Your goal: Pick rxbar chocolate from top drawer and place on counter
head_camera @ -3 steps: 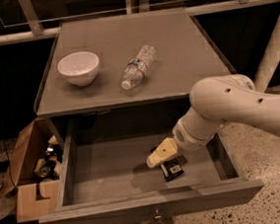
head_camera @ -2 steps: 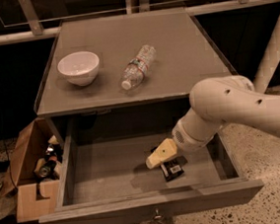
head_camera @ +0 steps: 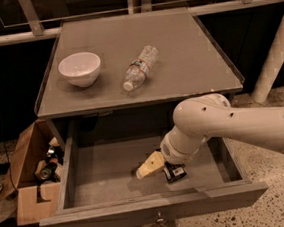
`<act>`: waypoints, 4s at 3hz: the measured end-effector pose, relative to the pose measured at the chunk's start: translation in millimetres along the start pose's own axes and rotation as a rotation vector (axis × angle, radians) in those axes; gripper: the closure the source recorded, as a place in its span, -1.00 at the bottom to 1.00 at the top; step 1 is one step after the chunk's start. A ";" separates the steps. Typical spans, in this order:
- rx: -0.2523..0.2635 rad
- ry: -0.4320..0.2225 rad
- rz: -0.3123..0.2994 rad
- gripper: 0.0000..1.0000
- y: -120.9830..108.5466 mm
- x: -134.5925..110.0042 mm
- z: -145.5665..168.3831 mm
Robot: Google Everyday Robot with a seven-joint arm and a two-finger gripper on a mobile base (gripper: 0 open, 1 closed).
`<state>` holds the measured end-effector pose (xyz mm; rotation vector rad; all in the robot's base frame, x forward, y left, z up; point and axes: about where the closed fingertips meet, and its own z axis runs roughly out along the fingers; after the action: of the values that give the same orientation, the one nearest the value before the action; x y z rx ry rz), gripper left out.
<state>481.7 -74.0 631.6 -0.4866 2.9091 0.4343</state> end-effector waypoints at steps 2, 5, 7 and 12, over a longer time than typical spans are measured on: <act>0.000 0.005 0.015 -1.00 -5.6 -3.0 6.5; 0.046 0.001 0.111 -1.00 -40.8 -18.4 27.1; 0.003 0.042 0.072 -1.00 -28.1 -2.5 37.9; 0.003 0.042 0.072 1.00 -28.0 -2.5 37.9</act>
Offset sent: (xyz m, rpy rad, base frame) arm 0.0135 -0.0067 -0.0153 0.0007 0.0191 -0.0338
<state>497.6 -86.9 589.1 -0.3971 2.9750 0.4346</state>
